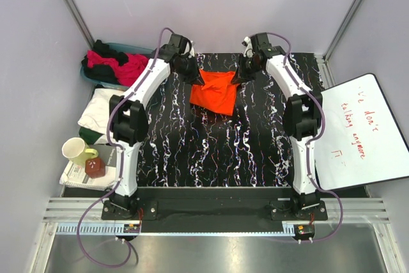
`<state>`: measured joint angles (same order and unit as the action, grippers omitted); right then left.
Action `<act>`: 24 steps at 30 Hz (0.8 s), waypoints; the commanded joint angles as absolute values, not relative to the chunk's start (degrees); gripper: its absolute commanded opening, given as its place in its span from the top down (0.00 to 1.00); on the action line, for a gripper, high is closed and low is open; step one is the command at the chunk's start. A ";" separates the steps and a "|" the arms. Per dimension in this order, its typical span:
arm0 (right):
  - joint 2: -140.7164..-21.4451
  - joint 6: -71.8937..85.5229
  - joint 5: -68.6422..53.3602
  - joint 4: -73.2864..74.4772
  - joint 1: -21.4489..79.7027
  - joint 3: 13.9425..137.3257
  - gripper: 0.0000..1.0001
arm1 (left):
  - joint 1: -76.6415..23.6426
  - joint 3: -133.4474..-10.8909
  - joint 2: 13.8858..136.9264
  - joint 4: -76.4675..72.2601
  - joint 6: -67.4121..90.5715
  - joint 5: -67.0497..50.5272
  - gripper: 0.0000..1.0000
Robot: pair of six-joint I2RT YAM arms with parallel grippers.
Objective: Fold and stack the t-shirts
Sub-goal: Fold the long partially folded tshirt into a neat square
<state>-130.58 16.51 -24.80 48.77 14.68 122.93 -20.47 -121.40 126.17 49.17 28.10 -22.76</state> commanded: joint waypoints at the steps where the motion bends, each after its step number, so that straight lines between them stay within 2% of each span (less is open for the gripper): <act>1: -133.75 16.26 -22.06 48.16 14.68 132.52 0.97 | -19.16 -126.30 127.44 43.60 30.58 -23.46 1.00; 3: -135.52 16.70 -21.71 48.16 14.68 136.99 0.97 | -18.72 -127.52 128.93 41.76 32.07 -24.08 1.00; 4: -137.09 17.13 -21.45 48.08 14.68 138.24 0.96 | -18.55 -128.05 129.54 40.97 32.69 -25.30 0.96; 5: -138.07 17.49 -21.18 48.16 14.68 139.38 0.96 | -18.11 -128.67 131.38 40.17 33.22 -26.01 0.82; 6: -139.12 18.27 -21.09 48.08 14.68 142.09 0.96 | -17.84 -130.93 132.35 40.43 34.27 -26.19 0.35; 7: -141.31 18.63 -21.18 47.99 14.76 143.34 0.96 | -17.49 -131.65 132.97 40.60 34.97 -26.45 0.02; 10: -145.53 20.12 -21.27 47.64 14.68 148.09 0.96 | -16.35 -129.56 131.32 40.61 35.51 -25.41 0.01; 17: -151.08 23.02 -17.32 44.04 14.50 153.37 0.93 | -16.35 -109.46 117.80 39.38 32.52 -24.25 0.01; 19: -151.52 24.08 -15.22 43.51 14.59 153.90 0.76 | -16.35 -105.93 115.67 39.11 32.00 -25.05 0.01; 20: -151.26 23.99 -15.03 43.42 14.42 153.81 0.71 | -16.35 -102.86 113.66 39.02 31.30 -25.31 0.01; 21: -150.13 24.17 -14.42 43.50 14.59 153.63 0.55 | -16.35 -101.44 112.69 39.11 30.77 -25.49 0.01; 23: -147.84 24.17 -13.63 42.98 14.59 150.93 0.40 | -16.35 -97.50 109.79 39.11 29.63 -25.66 0.01; 24: -144.96 24.08 -12.75 42.63 14.59 149.60 0.24 | -16.35 -96.25 108.91 39.11 29.36 -25.66 0.01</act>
<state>-152.40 23.49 -16.82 46.15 14.63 150.19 -16.16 -100.73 116.36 40.88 32.18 -24.14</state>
